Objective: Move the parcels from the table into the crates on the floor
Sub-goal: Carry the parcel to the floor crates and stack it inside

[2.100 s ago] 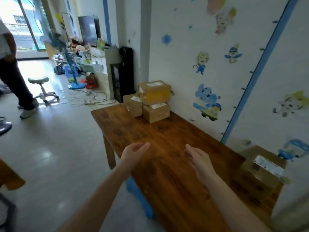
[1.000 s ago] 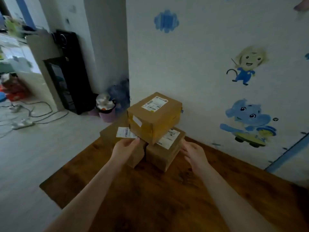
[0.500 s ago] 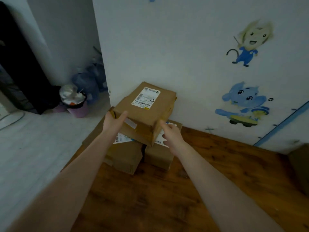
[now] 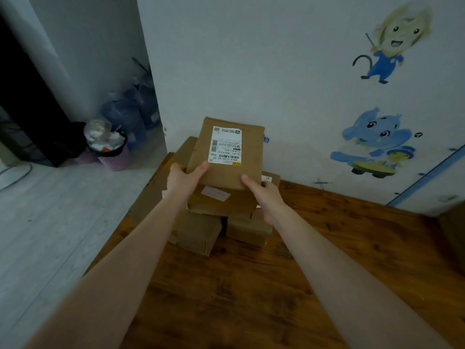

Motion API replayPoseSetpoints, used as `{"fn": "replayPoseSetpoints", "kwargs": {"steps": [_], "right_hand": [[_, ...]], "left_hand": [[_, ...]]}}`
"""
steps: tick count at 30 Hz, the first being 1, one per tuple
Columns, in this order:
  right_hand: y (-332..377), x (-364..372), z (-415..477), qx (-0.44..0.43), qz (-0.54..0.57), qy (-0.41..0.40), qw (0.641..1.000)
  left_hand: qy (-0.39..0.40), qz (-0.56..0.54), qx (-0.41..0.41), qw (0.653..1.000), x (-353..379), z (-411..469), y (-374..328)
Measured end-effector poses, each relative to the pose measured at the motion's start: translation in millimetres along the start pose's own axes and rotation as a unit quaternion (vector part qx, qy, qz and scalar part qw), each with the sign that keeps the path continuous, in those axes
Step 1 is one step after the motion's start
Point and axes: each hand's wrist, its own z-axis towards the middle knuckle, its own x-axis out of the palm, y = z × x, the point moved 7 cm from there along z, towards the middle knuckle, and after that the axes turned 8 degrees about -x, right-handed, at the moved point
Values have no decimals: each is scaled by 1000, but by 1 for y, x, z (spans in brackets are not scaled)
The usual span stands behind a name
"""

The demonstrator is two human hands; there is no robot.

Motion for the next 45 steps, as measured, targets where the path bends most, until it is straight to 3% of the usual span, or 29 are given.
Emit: {"fn": "replayPoseSetpoints", "kwargs": {"steps": [7,12,18,27,36,42,45], "right_hand": [[-3,-23,-16,14,41,-14,999],[-3,-49,-35,-24,47,-52,997],[0,-81,-60,-75,23,-75,994],[1,-154,-96,-62,21,-45,997],[6,-240,-138,-114,-10,-42,993],[6,-287,-165,-157,6,-40,987],[3,-307,-178,-171,-38,-31,984]], "left_hand": [[58,4,19,998,11,-22,-1],[95,24,65,993,28,-57,-4],[124,41,65,989,48,-90,-14],[187,96,98,973,95,-150,-16],[269,11,17,963,160,-227,-5],[281,34,64,957,192,-279,-7],[264,50,107,957,200,-299,-11]]}}
